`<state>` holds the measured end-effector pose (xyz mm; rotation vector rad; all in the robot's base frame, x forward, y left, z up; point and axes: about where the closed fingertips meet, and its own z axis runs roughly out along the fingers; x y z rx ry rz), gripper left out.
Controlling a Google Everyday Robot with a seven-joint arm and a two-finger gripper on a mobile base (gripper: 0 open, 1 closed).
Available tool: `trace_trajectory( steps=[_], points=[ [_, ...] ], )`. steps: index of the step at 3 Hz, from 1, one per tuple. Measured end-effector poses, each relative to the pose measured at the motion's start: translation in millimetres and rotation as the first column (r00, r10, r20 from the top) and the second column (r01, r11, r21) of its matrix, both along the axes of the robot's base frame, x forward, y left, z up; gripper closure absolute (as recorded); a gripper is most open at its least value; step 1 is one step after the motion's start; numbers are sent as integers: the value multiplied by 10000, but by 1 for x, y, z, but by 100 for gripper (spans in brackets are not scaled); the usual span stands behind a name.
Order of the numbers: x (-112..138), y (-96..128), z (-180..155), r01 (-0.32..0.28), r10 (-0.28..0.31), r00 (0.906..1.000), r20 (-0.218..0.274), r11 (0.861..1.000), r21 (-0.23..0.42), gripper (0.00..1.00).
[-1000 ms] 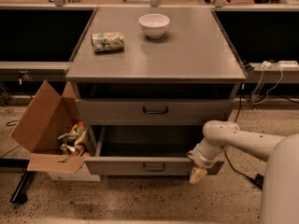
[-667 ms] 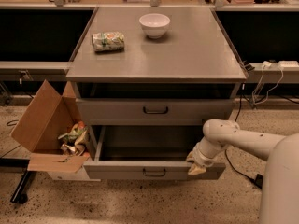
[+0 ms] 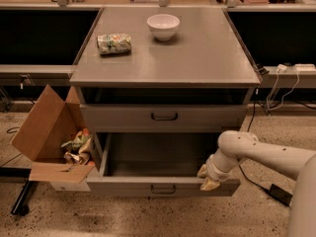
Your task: Open middle drawer
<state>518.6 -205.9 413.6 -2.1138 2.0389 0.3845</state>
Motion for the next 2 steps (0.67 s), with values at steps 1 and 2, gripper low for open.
trace_trajectory(
  steps=[1,2],
  points=[
    [0,0,0,0,0,10000,0,10000,0,73],
    [0,0,0,0,0,10000,0,10000,0,51]
  ],
)
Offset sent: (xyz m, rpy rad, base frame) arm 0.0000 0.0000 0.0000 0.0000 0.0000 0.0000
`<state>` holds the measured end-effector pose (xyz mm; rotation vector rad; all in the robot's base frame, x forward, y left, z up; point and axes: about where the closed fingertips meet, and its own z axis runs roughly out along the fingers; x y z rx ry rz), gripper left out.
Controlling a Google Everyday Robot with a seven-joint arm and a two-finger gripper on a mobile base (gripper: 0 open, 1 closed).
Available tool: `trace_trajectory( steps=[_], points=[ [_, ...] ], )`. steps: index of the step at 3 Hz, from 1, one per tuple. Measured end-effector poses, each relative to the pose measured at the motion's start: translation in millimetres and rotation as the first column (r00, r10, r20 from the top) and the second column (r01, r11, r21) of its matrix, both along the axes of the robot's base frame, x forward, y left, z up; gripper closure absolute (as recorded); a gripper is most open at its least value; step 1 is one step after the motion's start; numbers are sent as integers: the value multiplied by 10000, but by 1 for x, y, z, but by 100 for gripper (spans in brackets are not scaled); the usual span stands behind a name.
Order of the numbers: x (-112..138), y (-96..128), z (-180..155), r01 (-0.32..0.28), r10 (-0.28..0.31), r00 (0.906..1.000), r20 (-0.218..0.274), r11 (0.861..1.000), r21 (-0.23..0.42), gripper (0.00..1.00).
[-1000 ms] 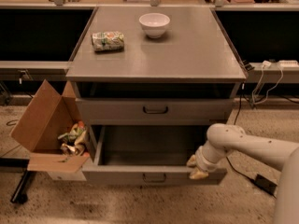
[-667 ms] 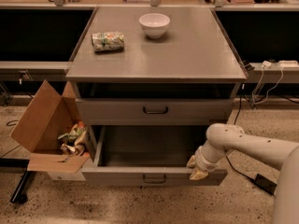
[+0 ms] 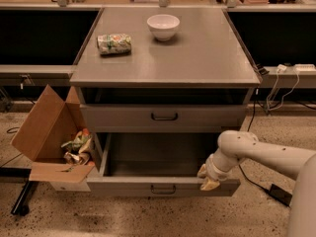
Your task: Open middle drawer
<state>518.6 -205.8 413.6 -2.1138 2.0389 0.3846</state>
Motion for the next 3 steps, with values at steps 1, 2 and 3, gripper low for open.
trace_trajectory(
  steps=[1,2,3],
  points=[
    [0,0,0,0,0,10000,-1,10000,0,27],
    [0,0,0,0,0,10000,-1,10000,0,4],
    [0,0,0,-3,3,10000,-4,10000,0,0]
  ],
)
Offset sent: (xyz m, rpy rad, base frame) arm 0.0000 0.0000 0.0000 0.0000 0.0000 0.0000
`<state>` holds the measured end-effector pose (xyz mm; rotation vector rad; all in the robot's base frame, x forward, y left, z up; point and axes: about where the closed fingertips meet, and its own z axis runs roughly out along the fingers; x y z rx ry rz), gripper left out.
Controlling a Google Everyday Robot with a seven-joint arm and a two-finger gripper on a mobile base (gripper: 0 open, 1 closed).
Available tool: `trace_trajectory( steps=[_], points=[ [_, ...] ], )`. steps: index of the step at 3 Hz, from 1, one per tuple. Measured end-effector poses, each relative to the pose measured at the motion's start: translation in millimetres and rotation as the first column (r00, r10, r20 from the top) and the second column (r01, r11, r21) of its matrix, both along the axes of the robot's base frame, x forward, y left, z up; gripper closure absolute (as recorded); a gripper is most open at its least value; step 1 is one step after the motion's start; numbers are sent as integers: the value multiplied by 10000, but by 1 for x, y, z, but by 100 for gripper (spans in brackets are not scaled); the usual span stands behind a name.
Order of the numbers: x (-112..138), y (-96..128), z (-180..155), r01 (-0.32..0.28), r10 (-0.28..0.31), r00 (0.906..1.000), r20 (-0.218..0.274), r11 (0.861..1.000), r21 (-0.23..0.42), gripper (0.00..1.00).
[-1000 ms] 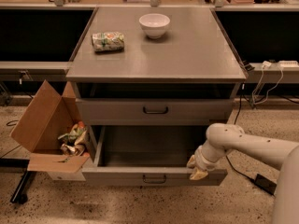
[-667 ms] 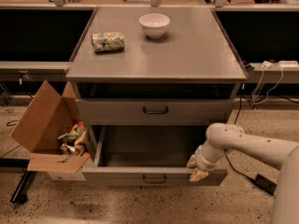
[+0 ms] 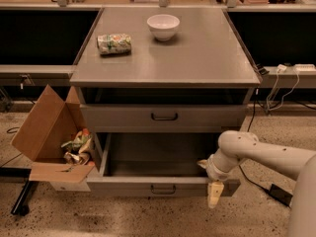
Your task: Open middle drawer
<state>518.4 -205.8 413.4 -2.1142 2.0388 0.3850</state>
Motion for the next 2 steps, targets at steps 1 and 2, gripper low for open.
trace_trajectory(
  steps=[1,2],
  points=[
    [-34,3,-15,-469,462,9980,-431,9988,-146,0],
    [-61,2,-20,-717,694,9948,-739,9970,-283,0]
  ],
)
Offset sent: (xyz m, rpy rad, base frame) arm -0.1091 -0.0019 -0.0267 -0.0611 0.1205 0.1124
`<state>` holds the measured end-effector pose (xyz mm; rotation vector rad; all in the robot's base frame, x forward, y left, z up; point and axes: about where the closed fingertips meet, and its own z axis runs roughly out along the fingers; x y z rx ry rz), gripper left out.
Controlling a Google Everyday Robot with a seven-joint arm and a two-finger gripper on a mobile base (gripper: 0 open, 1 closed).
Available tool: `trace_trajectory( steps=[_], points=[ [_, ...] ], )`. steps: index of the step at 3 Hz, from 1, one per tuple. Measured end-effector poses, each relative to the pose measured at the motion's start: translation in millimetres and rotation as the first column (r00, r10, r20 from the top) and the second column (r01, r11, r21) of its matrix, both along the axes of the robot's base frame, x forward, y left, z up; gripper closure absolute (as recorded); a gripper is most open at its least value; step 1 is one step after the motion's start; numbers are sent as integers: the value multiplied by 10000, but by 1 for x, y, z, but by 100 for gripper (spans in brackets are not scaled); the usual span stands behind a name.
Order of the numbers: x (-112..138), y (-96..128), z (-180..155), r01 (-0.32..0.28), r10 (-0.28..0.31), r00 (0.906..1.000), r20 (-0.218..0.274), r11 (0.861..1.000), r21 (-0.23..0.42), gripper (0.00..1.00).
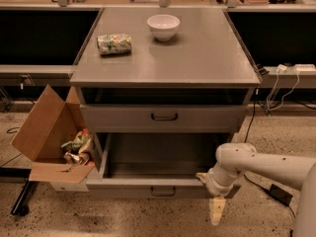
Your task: Open middle drawer
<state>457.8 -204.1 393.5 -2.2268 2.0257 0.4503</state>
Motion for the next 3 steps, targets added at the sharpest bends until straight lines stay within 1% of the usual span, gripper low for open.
trace_trajectory(
  steps=[1,2,3],
  points=[
    [0,-1,9,70,-69,9998,186,10000,-31,27],
    [-30,-2,33,-37,53,9978,662,9997,-243,58],
    [-29,-2,35,-37,53,9978,662,9997,-243,81]
  ],
)
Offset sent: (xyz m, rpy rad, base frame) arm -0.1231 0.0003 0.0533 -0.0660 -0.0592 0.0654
